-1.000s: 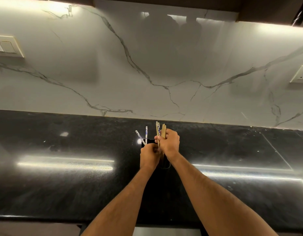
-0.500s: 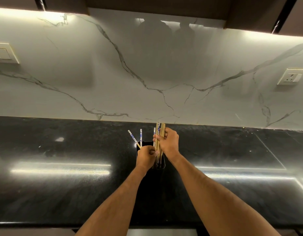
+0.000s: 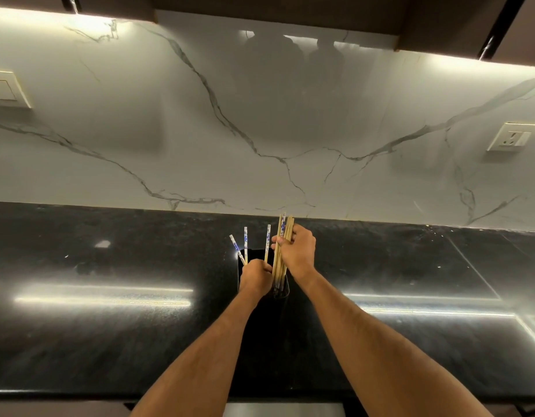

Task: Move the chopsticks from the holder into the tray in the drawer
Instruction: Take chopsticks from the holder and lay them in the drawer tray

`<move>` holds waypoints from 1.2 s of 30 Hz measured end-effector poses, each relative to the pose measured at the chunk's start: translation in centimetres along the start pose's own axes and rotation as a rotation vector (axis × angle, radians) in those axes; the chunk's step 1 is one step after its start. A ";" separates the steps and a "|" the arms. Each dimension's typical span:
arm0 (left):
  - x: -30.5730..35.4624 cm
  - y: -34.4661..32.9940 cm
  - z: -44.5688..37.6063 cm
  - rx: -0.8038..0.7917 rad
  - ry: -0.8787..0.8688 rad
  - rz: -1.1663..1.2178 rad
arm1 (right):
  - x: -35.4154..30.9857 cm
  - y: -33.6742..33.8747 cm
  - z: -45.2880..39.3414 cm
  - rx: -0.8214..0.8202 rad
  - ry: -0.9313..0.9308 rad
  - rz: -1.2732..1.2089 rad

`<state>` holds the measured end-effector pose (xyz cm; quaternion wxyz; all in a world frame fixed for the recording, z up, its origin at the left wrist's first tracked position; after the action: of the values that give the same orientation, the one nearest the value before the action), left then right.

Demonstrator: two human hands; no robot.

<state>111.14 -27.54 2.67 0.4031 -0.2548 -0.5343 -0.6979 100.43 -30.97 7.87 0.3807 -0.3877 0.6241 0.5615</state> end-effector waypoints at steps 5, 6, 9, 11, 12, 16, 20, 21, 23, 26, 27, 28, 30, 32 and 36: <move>0.0 0.1 0.0 0.021 -0.017 0.072 | -0.6 0.5 -0.1 0.016 0.033 -0.039; 0.1 0.2 0.1 0.034 -0.043 0.102 | -0.9 0.7 -0.2 0.020 0.039 -0.051; 1.2 0.6 0.7 0.073 -0.133 0.233 | -1.8 1.5 -0.1 0.031 0.063 -0.103; 2.3 1.1 1.0 0.083 -0.214 0.283 | -2.6 2.1 0.0 0.049 0.084 -0.133; 2.9 1.2 1.1 0.073 -0.256 0.293 | -3.0 2.5 0.0 0.058 0.094 -0.142; 5.4 1.7 2.5 -0.028 -0.379 0.352 | -4.9 4.0 0.3 0.077 0.108 -0.203; 7.0 2.6 4.0 -0.099 -0.446 0.440 | -7.1 5.7 1.0 0.026 0.153 -0.240; 7.3 2.8 4.6 -0.131 -0.452 0.456 | -7.6 6.1 1.2 0.000 0.156 -0.250; 7.6 3.1 5.9 -0.200 -0.466 0.475 | -8.5 6.9 1.8 -0.055 0.153 -0.275; 7.7 3.5 8.2 -0.290 -0.455 0.473 | -9.3 8.0 3.3 -0.151 0.141 -0.299; 7.6 3.5 9.1 -0.298 -0.438 0.467 | -9.4 8.2 3.9 -0.187 0.139 -0.302; 7.5 3.4 9.9 -0.290 -0.414 0.461 | -9.5 8.4 4.7 -0.221 0.134 -0.305; 7.1 3.1 11.7 -0.237 -0.369 0.459 | -9.7 8.6 6.1 -0.263 0.119 -0.310; 6.7 2.7 13.4 -0.191 -0.326 0.480 | -9.9 8.7 7.7 -0.276 0.112 -0.297; 5.8 2.3 16.4 -0.193 -0.299 0.525 | -10.7 9.3 10.2 -0.264 0.094 -0.300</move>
<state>108.62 -13.83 13.39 0.4605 -0.5208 -0.4350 -0.5722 96.70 -19.59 20.56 0.3764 -0.5488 0.4975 0.5565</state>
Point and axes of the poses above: each hand's wrist, its own z-axis away from the middle knuckle, its own y-axis out of the back of the hand, x = y × z, the point moved 3 cm from there along -z, towards the middle knuckle, and after that the axes turned 8 degrees about -x, right-handed, at the moved point
